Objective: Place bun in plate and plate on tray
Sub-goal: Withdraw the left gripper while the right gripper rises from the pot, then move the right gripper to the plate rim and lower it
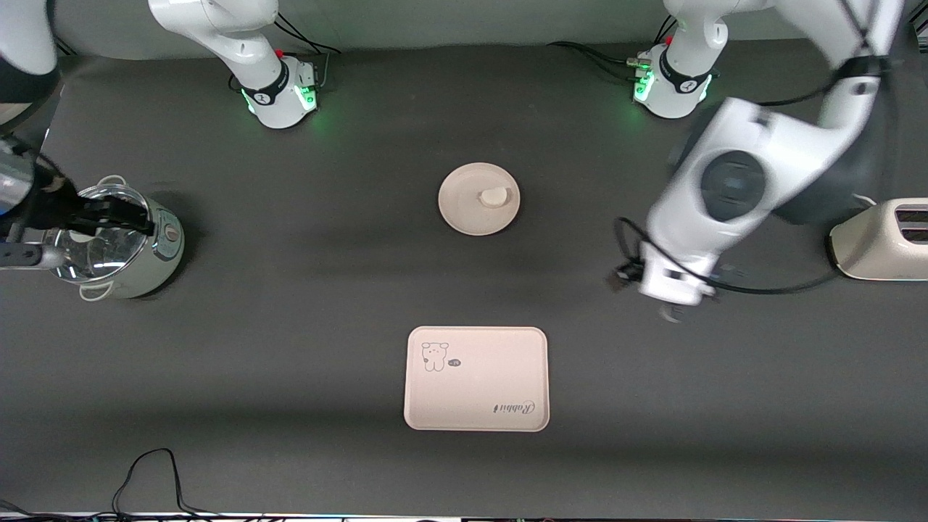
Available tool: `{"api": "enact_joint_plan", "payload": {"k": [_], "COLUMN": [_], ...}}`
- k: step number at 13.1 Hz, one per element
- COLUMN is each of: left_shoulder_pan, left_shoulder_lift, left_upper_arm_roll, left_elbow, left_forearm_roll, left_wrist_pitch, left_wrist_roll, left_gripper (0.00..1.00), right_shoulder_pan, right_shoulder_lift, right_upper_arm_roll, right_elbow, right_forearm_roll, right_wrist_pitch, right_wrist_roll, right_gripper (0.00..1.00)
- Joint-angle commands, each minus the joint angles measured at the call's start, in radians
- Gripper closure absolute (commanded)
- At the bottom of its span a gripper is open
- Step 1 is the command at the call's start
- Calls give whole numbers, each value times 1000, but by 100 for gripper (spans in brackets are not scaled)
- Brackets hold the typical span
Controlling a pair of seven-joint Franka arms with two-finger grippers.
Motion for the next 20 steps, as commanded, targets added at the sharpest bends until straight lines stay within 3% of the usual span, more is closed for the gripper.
{"api": "enact_joint_plan", "payload": {"k": [1,5,7,9,12,14,15,17,20], "left_shoulder_pan": [86,198,188,184,195,114,35,-78,-139], "left_shoulder_lift": [-50,-127,-130,-177,-207,-234,-248,-271,-294], "left_upper_arm_roll": [-12,-4,63,106,138,261,371,532,577], "left_elbow": [37,37,40,39,37,36,34,34,22], "left_forearm_roll": [-9,-15,-14,-20,-24,-75,-107,-194,-228], "left_wrist_pitch": [-87,-147,-146,-158,-202,-216,-216,-221,-255], "left_wrist_roll": [191,406,459,541,655,735,753,818,856], "left_gripper": [0,0,0,0,0,0,0,0,0], "right_shoulder_pan": [145,411,528,594,654,682,682,685,703], "right_shoulder_lift": [-62,-50,-38,-28,-34,-76,-109,-214,-237], "right_upper_arm_roll": [-4,-2,-2,1,-1,-1,-1,-1,-1], "right_elbow": [-45,-33,-32,-30,-47,-110,-172,-373,-563], "right_forearm_roll": [12,47,77,162,170,176,187,238,246], "right_wrist_pitch": [-4,23,63,88,93,96,131,300,500], "right_wrist_roll": [185,501,641,678,640,551,539,511,491], "right_gripper": [0,0,0,0,0,0,0,0,0]}}
